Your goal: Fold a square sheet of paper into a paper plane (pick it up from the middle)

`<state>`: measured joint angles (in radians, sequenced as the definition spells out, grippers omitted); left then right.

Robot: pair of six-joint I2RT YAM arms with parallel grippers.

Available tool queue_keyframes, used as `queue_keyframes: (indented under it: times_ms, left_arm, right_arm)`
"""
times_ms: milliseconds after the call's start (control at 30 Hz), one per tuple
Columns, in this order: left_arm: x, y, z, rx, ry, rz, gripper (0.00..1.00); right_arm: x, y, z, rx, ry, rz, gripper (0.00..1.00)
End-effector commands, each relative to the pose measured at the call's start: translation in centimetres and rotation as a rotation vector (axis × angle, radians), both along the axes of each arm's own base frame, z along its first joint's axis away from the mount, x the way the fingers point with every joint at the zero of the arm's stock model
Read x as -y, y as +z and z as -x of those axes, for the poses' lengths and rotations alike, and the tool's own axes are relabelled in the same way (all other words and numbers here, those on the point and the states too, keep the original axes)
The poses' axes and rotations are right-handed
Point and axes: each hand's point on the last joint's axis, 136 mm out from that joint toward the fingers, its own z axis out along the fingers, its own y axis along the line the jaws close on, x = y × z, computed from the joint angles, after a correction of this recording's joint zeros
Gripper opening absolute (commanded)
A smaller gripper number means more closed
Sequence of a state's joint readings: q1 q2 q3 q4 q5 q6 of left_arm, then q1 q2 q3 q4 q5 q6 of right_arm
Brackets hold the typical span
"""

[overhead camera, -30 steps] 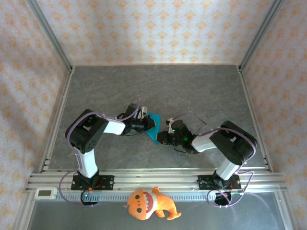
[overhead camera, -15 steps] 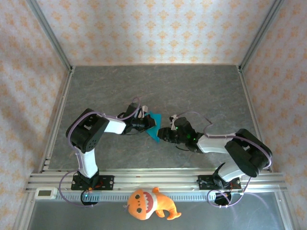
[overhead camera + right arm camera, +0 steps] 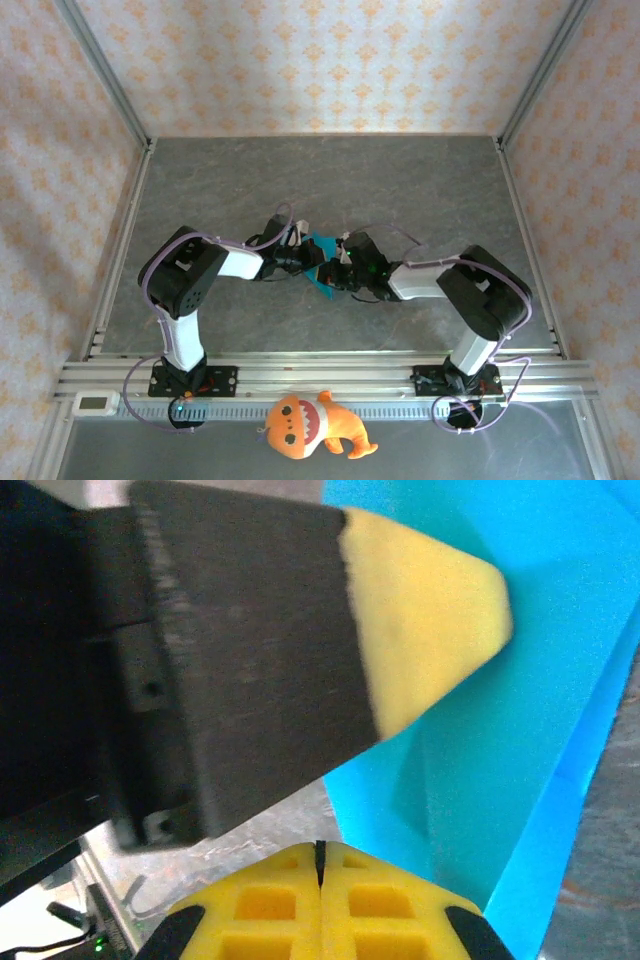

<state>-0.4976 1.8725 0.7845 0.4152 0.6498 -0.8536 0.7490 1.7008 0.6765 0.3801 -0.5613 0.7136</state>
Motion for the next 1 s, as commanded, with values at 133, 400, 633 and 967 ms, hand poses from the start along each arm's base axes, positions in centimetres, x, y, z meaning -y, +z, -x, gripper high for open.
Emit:
queue_keyframes:
  times_ms: [133,400,633,967]
  left_arm:
    - [-2.1,-4.8,2.2,-0.109,0.016,-0.138,0.07]
    - [-2.2,-4.9,2.2,-0.11,0.022,-0.14,0.07]
    - [-2.1,-5.0,2.4,-0.112,0.021,-0.131,0.07]
    - [-2.3,-5.2,2.9,-0.117,0.029,-0.114,0.07]
  right_arm:
    - [1.5,-2.8,1.3,-0.066,0.007,0.085,0.0]
    - [2.0,-3.3,2.9,-0.107,0.004,0.033,0.0]
    - [1.3,-1.5,2.7,-0.078,0.015,-0.025,0.01]
    - [1.1,1.2,-1.1,-0.051,-0.101,-0.043,0.01]
